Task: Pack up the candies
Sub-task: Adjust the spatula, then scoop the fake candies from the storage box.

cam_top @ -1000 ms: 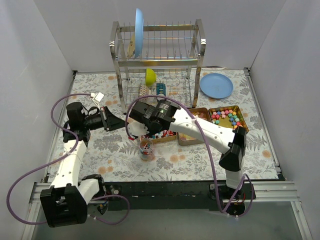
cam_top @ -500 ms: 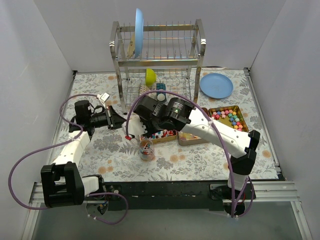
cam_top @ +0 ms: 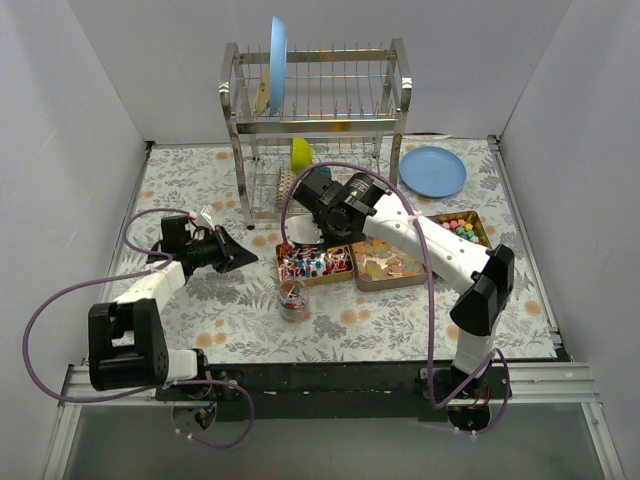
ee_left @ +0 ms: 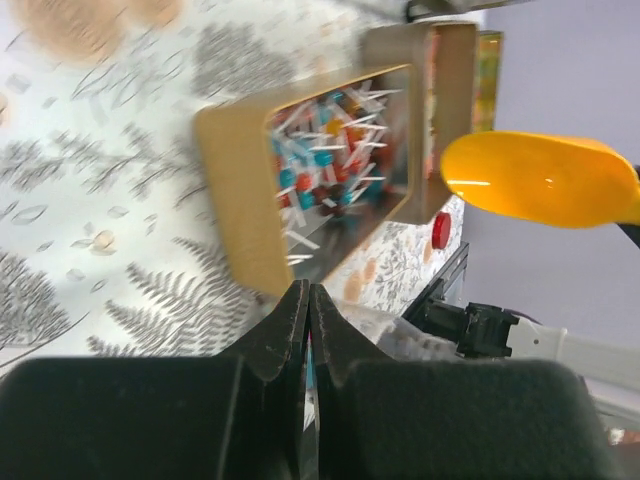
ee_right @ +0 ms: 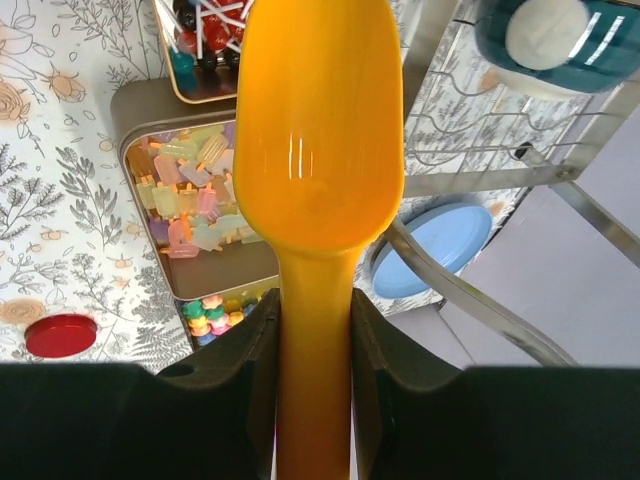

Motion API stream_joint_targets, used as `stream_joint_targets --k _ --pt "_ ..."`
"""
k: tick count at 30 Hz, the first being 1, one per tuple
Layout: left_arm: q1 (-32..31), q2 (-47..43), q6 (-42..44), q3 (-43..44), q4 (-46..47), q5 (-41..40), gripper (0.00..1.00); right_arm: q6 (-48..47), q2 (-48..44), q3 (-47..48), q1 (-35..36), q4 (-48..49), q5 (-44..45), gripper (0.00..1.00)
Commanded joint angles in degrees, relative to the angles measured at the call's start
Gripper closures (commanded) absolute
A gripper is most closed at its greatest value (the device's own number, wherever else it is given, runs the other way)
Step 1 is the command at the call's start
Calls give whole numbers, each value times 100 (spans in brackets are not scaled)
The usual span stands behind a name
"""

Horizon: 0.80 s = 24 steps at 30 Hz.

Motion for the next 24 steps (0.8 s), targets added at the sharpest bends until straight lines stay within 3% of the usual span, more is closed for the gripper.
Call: stream_joint_targets --k 1,8,24 --pt "1 547 -92 -88 -53 -317 100 -208 244 -151 2 -113 237 99" --pt "-191 1330 -74 -43 8 -370 100 -507 719 -55 -112 -104 483 99" --pt "-965 2061 -312 -123 535 -361 100 -675 1958 455 -121 -113 993 99"
